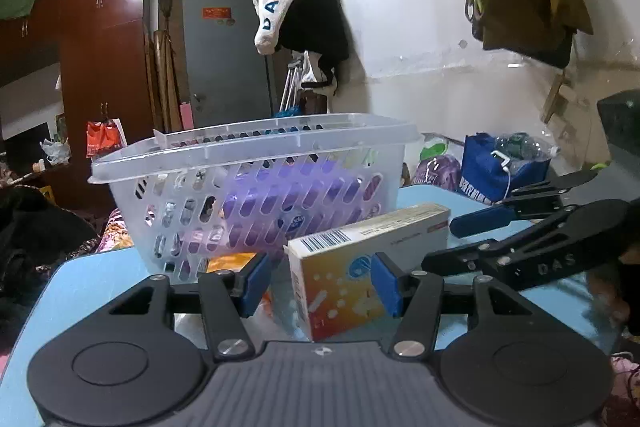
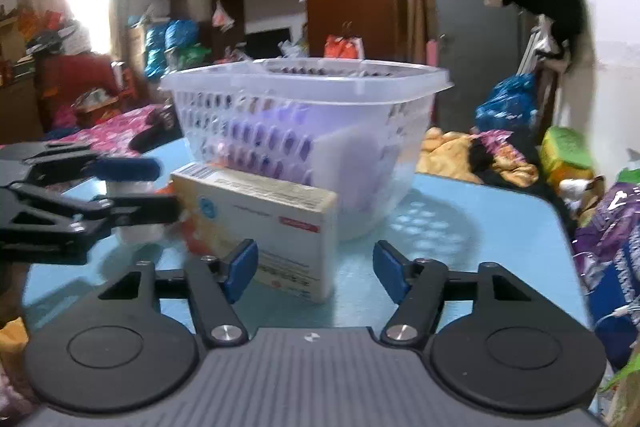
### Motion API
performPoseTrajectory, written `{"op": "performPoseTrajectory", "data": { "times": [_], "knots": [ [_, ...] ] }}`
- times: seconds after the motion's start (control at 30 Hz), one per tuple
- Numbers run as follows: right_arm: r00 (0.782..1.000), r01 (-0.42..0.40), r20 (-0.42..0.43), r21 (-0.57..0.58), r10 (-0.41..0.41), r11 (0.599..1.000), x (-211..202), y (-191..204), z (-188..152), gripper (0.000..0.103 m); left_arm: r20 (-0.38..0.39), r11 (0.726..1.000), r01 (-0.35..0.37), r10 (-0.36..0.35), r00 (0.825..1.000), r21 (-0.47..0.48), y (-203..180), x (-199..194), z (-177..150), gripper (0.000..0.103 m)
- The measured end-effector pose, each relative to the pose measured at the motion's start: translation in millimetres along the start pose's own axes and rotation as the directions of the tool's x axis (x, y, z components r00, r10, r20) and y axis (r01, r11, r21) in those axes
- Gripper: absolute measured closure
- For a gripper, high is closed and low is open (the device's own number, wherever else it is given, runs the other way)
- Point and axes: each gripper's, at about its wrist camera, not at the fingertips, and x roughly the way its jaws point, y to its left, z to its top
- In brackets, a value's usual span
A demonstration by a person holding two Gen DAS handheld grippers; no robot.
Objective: Organize objects
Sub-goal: 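Close both grippers on the white-and-orange medicine box from its ends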
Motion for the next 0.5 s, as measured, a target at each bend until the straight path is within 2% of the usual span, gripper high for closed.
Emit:
{"op": "performPoseTrajectory", "data": {
  "times": [0.1,0.17,0.3,0.37,0.43,0.5],
  "knots": [
    [1.000,0.022,0.006,-0.036,-0.022,0.999,-0.2,2.3,2.9,0.042,-0.025,1.000,0.023,-0.023,0.999,-0.008,5.1,9.2,1.7,0.043],
    [1.000,-0.013,-0.019,-0.043,0.012,0.999,4.9,0.1,4.4,0.053,-0.031,0.999,0.038,-0.038,0.999,-0.014,7.8,9.3,1.3,0.043],
    [0.999,-0.020,-0.039,-0.068,0.017,0.997,10.9,-1.5,4.6,0.060,-0.049,0.997,0.068,-0.067,0.997,0.022,1.8,11.5,0.6,0.046],
    [0.999,-0.004,-0.040,-0.081,0.001,0.997,9.4,-1.7,3.4,0.061,-0.044,0.998,0.055,-0.054,0.998,0.033,-0.4,11.4,0.8,0.054],
    [0.999,0.026,-0.031,-0.100,-0.029,0.995,5.8,-2.1,1.9,0.061,-0.046,0.997,0.075,-0.074,0.996,0.022,2.4,11.5,0.0,0.067],
    [1.000,0.026,-0.014,-0.092,-0.028,0.995,0.2,-5.2,1.1,0.063,-0.038,0.996,0.090,-0.090,0.995,0.014,6.5,9.7,-1.9,0.070]
  ]
}}
